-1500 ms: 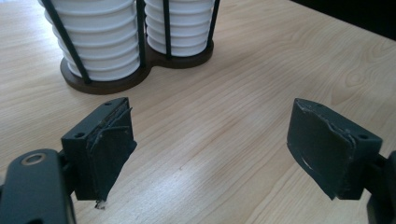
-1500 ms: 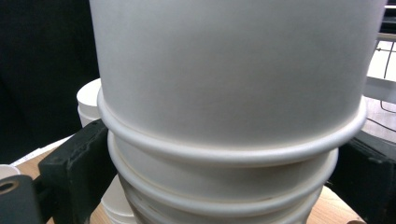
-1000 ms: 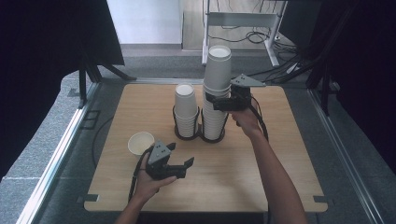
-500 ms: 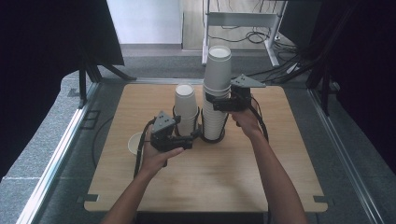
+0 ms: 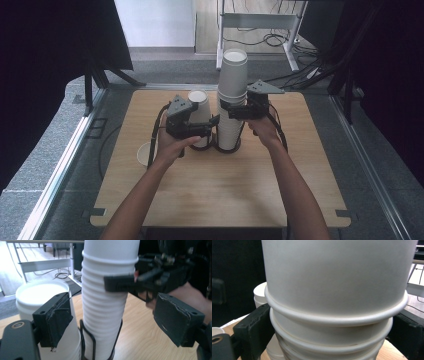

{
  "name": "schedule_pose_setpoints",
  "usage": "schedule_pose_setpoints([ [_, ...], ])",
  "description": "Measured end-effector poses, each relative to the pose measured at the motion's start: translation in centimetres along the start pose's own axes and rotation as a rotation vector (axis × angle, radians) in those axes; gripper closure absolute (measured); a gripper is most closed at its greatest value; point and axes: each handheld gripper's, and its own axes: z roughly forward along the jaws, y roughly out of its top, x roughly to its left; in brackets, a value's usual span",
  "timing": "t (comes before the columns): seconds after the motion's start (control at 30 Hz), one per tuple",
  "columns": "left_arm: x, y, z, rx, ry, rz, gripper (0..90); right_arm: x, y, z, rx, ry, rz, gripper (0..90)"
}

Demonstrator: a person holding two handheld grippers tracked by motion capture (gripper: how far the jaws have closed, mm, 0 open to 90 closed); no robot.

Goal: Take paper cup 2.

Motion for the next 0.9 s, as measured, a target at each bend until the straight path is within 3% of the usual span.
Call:
schedule_pose_setpoints([
  [0.1, 0.1, 0.7, 0.4, 0.0, 0.006, 0.021, 14.4, 0.0, 0.0, 0.0, 0.001, 0.002, -0.002, 4.1],
  [0.2, 0.4, 1.6, 0.8, 0.0, 0.008, 0.018, 14.0, 0.0, 0.0, 0.0, 0.002, 0.003, -0.001, 4.1],
  [0.27, 0.8, 2.3, 1.3, -0.006, 0.008, 0.004, 13.9, 0.0, 0.0, 0.0, 0.001, 0.003, -0.001, 4.2],
  [0.3, 1.2, 3.0, 1.8, -0.02, -0.004, -0.023, 13.8, 0.0, 0.0, 0.0, 0.002, 0.004, -0.001, 4.1],
  [0.47, 2.3, 4.3, 3.1, -0.042, -0.032, -0.054, 10.1, 0.0, 0.0, 0.0, 0.003, 0.002, -0.001, 4.1],
  [0.9, 2.8, 5.9, 4.9, -0.058, -0.051, -0.043, 9.2, 0.0, 0.1, -0.1, 0.012, 0.004, -0.007, 4.1],
])
